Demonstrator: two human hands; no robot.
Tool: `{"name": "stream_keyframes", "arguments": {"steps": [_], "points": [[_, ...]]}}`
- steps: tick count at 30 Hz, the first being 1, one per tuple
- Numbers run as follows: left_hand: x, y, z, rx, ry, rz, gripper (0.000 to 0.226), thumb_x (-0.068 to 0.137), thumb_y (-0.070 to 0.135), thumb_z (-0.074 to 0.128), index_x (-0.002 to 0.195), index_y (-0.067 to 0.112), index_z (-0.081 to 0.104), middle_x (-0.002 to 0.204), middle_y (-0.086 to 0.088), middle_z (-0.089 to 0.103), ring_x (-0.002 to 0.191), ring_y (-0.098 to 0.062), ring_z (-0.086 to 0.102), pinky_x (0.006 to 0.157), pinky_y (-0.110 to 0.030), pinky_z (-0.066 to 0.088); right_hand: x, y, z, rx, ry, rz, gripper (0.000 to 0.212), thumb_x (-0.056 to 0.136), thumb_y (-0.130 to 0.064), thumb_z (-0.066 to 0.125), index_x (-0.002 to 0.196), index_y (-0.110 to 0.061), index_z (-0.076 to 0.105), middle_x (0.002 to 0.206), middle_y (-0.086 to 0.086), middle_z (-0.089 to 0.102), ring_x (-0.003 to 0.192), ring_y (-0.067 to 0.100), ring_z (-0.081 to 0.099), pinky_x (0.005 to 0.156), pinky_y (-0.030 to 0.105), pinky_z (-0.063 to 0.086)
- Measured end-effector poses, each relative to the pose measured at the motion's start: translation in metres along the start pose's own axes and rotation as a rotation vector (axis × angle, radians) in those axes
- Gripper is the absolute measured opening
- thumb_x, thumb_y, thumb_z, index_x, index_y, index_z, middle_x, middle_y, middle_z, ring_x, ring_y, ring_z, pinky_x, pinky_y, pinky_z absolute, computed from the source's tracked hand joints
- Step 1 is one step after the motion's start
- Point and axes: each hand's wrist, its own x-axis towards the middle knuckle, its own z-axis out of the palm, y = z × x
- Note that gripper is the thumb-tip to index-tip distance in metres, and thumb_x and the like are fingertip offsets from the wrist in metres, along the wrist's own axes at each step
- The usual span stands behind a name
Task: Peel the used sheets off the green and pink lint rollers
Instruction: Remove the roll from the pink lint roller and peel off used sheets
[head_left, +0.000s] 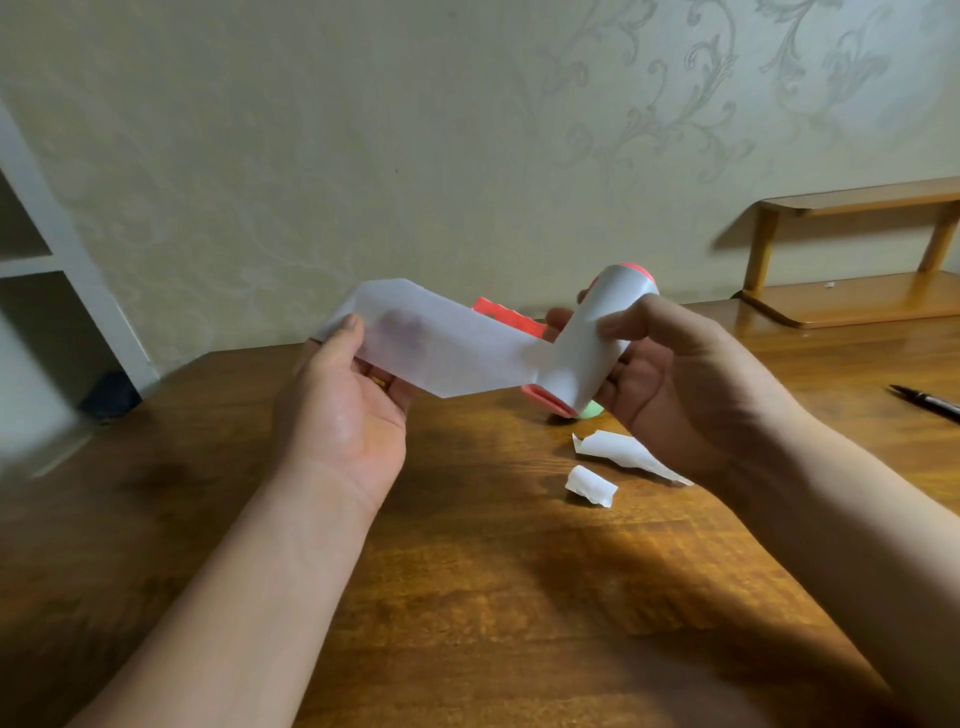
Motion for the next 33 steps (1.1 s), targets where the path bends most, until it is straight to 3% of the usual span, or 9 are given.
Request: {"name": "stream_keyframes", "arguments": {"steps": [4, 6, 10, 14, 16, 18, 23, 28, 33], "points": [[0.002, 0.001, -0.001, 0.0, 0.012, 0.002, 0.032, 0.117, 0.021, 0.056, 0.148, 0.018, 0.065, 0.135, -0.01, 0.079, 0.113, -0.021, 0.083, 0.075, -0.032, 0.069, -0.001, -0.003, -0.002, 0.057, 0.023, -0.009, 0.027, 0.097, -0.002, 0.048, 0.117, -0.002, 0.066, 0.1, 0.014, 0.075, 0.1, 0.028, 0.074, 0.099, 0.053, 0.063], [0.002, -0.001, 0.0, 0.004, 0.011, 0.003, 0.032, 0.118, 0.02, 0.055, 0.149, 0.018, 0.064, 0.136, -0.009, 0.079, 0.114, -0.019, 0.081, 0.074, -0.031, 0.069, -0.001, -0.003, -0.002, 0.083, -0.003, 0.0, 0.027, 0.089, -0.005, 0.06, 0.116, -0.002, 0.064, 0.096, 0.014, 0.07, 0.095, 0.029, 0.07, 0.098, 0.058, 0.062], [0.005, -0.004, -0.002, 0.019, 0.023, -0.001, 0.033, 0.117, 0.022, 0.057, 0.149, 0.019, 0.065, 0.135, -0.008, 0.08, 0.116, -0.019, 0.081, 0.071, -0.031, 0.068, 0.003, 0.0, -0.001, 0.02, 0.085, 0.007, 0.019, 0.089, -0.013, 0.075, 0.106, -0.006, 0.07, 0.095, 0.013, 0.072, 0.085, 0.024, 0.074, 0.092, 0.048, 0.065], [0.007, -0.004, -0.003, 0.019, 0.035, 0.012, 0.031, 0.117, 0.021, 0.057, 0.146, 0.019, 0.067, 0.133, -0.008, 0.081, 0.113, -0.019, 0.082, 0.072, -0.031, 0.068, 0.007, -0.002, -0.005, 0.023, 0.085, -0.023, 0.036, 0.081, -0.013, 0.077, 0.115, -0.004, 0.07, 0.113, 0.019, 0.082, 0.115, 0.03, 0.08, 0.097, 0.044, 0.064], [0.007, -0.005, -0.003, 0.011, 0.032, 0.02, 0.031, 0.117, 0.02, 0.056, 0.146, 0.018, 0.067, 0.133, -0.008, 0.081, 0.109, -0.018, 0.083, 0.073, -0.031, 0.068, 0.007, -0.003, -0.006, -0.003, 0.053, -0.049, 0.042, 0.082, -0.013, 0.076, 0.123, -0.007, 0.07, 0.113, 0.012, 0.081, 0.122, 0.027, 0.078, 0.101, 0.044, 0.063], [0.008, -0.005, -0.003, 0.006, 0.035, 0.02, 0.032, 0.117, 0.02, 0.056, 0.148, 0.017, 0.067, 0.134, -0.008, 0.081, 0.11, -0.018, 0.082, 0.072, -0.03, 0.068, 0.007, -0.003, -0.008, -0.037, 0.052, -0.059, 0.038, 0.092, -0.011, 0.072, 0.131, -0.011, 0.072, 0.108, 0.006, 0.079, 0.112, 0.022, 0.08, 0.096, 0.042, 0.066], [0.013, -0.005, -0.007, -0.007, 0.042, 0.021, 0.031, 0.117, 0.019, 0.057, 0.146, 0.019, 0.067, 0.131, -0.007, 0.081, 0.101, -0.015, 0.086, 0.074, -0.031, 0.068, 0.008, -0.002, -0.009, 0.076, 0.054, -0.036, 0.025, 0.102, -0.004, 0.055, 0.124, 0.003, 0.065, 0.104, 0.017, 0.079, 0.095, 0.028, 0.083, 0.083, 0.04, 0.069], [0.02, -0.002, -0.016, -0.017, 0.082, -0.023, 0.032, 0.116, 0.021, 0.059, 0.147, 0.017, 0.065, 0.13, -0.01, 0.081, 0.102, -0.02, 0.086, 0.076, -0.036, 0.07, 0.004, -0.006, -0.009, 0.207, -0.107, -0.062, 0.041, 0.099, -0.002, 0.041, 0.14, -0.003, 0.044, 0.133, 0.036, 0.072, 0.126, 0.047, 0.073, 0.107, 0.058, 0.058], [0.025, 0.001, -0.022, -0.036, 0.108, -0.047, 0.028, 0.117, 0.022, 0.057, 0.144, 0.017, 0.065, 0.122, -0.007, 0.083, 0.092, -0.018, 0.087, 0.072, -0.034, 0.07, 0.001, -0.009, -0.014, 0.329, -0.185, -0.054, 0.042, 0.096, -0.009, 0.037, 0.135, 0.001, 0.046, 0.14, 0.034, 0.069, 0.127, 0.044, 0.073, 0.103, 0.053, 0.061]]}}
